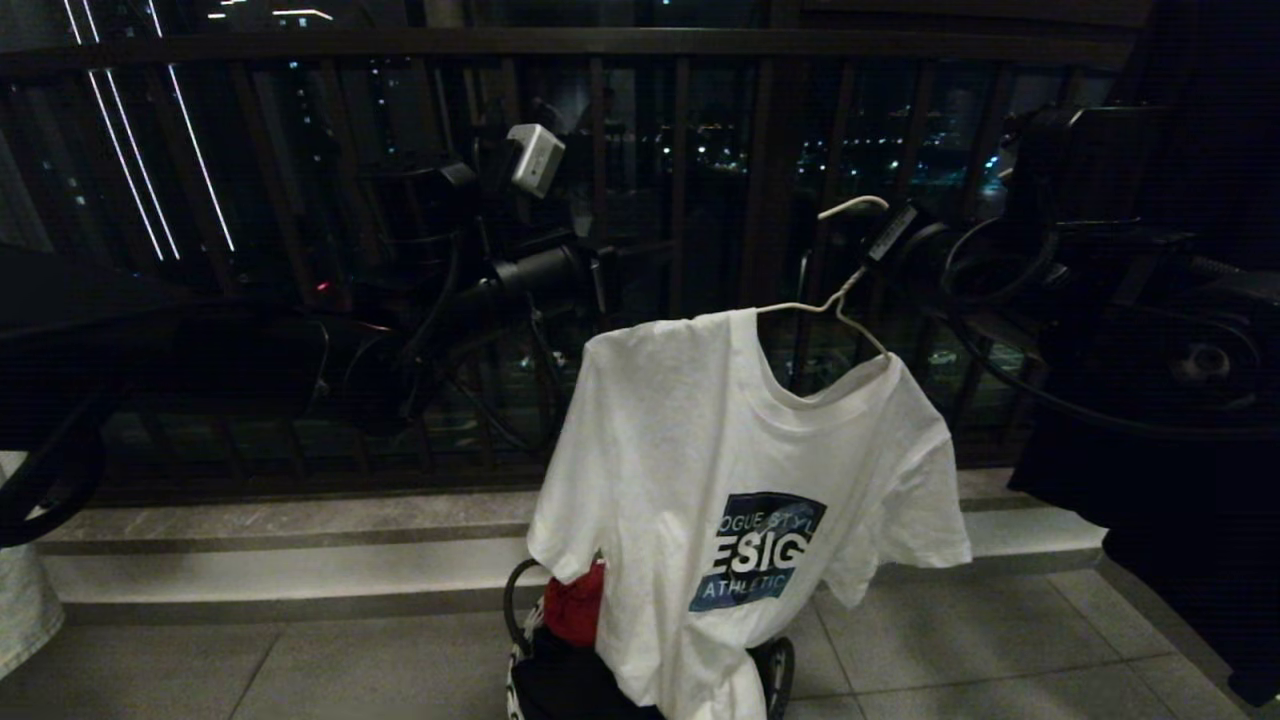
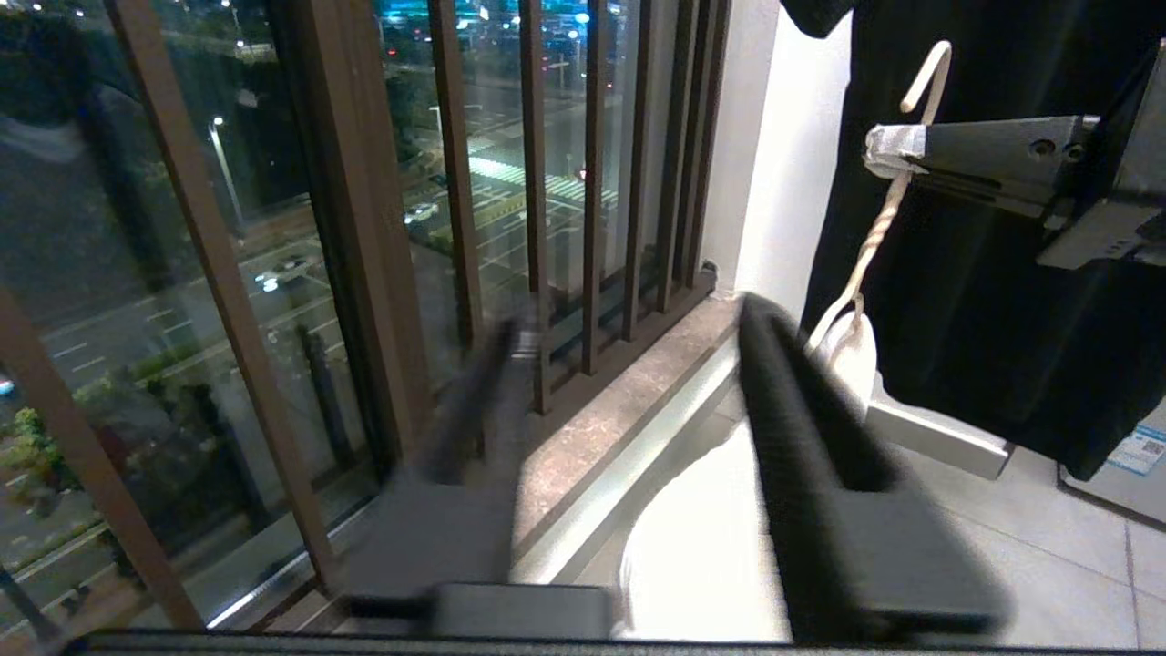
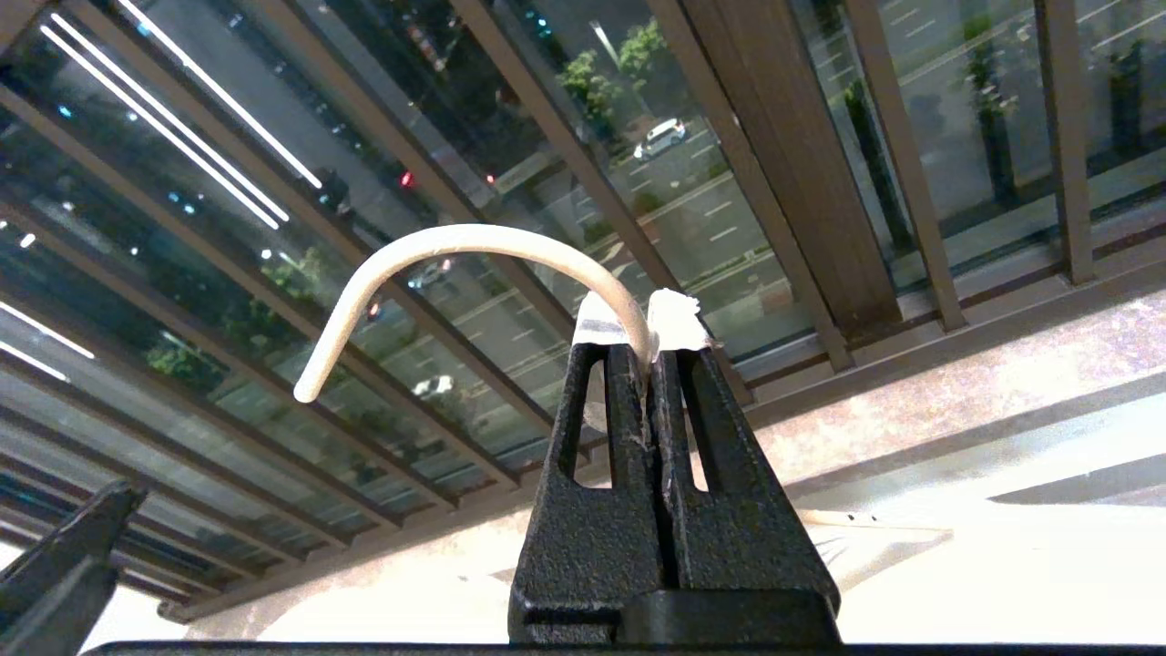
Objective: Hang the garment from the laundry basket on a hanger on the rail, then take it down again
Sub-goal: Hang the clothes rack on the clothesline
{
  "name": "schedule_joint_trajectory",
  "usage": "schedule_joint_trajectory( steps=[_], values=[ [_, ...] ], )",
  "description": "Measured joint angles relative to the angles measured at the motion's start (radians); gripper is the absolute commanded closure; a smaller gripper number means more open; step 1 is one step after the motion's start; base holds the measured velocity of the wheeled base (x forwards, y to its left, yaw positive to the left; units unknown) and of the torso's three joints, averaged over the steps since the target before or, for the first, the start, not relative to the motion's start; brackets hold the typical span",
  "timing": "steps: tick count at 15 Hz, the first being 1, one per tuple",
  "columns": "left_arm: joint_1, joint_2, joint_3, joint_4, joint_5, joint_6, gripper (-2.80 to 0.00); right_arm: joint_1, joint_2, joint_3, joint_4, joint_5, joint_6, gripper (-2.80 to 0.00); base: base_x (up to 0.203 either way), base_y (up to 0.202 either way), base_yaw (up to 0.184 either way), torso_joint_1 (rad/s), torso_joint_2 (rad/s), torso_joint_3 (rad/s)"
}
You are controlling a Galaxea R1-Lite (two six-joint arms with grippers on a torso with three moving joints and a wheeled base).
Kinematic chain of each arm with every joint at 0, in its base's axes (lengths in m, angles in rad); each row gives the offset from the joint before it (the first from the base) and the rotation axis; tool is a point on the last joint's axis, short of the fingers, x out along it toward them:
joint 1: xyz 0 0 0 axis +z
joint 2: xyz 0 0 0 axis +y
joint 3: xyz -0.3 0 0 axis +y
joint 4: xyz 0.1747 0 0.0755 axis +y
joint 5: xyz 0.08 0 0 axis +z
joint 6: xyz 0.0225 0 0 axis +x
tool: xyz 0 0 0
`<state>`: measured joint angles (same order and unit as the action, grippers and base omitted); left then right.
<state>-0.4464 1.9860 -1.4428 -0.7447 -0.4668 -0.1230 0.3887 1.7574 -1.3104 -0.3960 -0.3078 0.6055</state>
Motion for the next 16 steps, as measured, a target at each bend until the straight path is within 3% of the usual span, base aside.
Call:
schedule_joint_trajectory(
  steps=[3,8,11,16],
  values=[
    [0.000,-0.002,-0.003,0.019,-0.001,-0.001,0.00,0.000,-0.001,0.001,0.000,0.000,-0.010,0.00,0.000,0.000,0.000,0.000,0.00,0.000],
    [0.000,-0.056,-0.002,0.211,0.001,-0.001,0.00,0.002,-0.012,0.004,0.000,0.001,-0.020,0.00,0.000,0.000,0.000,0.000,0.00,0.000],
    [-0.005,-0.088,0.009,0.236,0.002,-0.002,0.00,0.002,-0.036,0.006,0.000,0.001,-0.028,0.00,0.000,0.000,0.000,0.000,0.00,0.000],
    [-0.004,-0.182,0.199,0.230,0.011,-0.033,0.00,0.002,-0.060,0.008,0.000,0.001,-0.045,0.00,0.000,0.000,0.000,0.000,0.00,0.000]
  ],
)
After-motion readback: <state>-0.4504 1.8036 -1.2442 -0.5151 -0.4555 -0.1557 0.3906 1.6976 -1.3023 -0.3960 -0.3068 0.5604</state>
